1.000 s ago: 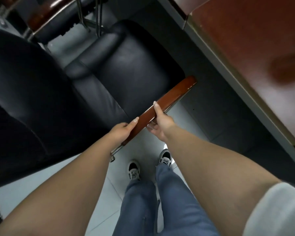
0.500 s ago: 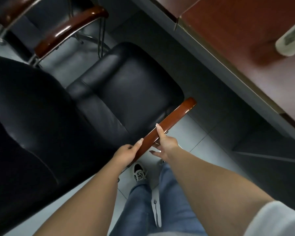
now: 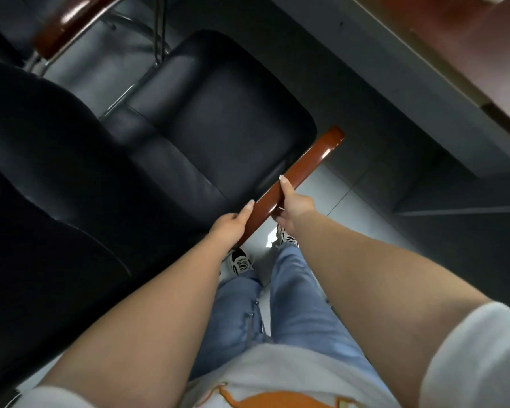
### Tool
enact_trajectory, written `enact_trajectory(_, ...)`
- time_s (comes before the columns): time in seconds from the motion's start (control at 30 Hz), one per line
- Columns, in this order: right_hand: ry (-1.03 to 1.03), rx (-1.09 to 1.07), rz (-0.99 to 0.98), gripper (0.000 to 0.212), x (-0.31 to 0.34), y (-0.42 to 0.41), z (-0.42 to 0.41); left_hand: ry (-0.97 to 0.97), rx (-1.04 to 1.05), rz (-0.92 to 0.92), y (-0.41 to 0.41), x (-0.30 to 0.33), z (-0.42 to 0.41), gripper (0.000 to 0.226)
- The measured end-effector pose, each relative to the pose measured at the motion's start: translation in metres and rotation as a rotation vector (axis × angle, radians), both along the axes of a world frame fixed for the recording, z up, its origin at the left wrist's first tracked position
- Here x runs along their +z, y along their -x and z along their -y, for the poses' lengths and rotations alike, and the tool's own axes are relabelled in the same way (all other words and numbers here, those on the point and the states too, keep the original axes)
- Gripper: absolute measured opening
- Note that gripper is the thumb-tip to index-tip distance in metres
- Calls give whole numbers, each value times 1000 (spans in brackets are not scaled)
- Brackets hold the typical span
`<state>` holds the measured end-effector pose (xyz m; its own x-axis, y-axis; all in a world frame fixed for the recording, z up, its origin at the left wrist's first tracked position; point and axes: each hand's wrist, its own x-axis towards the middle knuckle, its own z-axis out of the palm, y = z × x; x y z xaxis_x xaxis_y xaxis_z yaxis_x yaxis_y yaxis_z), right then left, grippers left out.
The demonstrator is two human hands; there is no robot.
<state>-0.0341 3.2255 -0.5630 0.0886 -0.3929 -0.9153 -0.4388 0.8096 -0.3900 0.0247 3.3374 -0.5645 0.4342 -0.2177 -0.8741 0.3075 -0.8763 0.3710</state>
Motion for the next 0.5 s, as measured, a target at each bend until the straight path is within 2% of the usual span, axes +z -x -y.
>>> enact_trajectory(0.1,70,66,-66,36,5,4,-3,65,107,13,5,9,-5,56)
enact_trajectory(0.2,132,172,-119,43,15,11,-8,159,299,38,8,25,-11,37)
enact_trajectory(0.27,204,282,-118,47,28,15,-16,224,380,62,8,39,-17,36)
enact_trajectory(0.37,325,357,-54,40,55,18,-30,350,452,117,6,64,-19,34)
enact_trajectory(0.5,433,326,88,35,103,16,-48,527,479,199,4,109,-23,32)
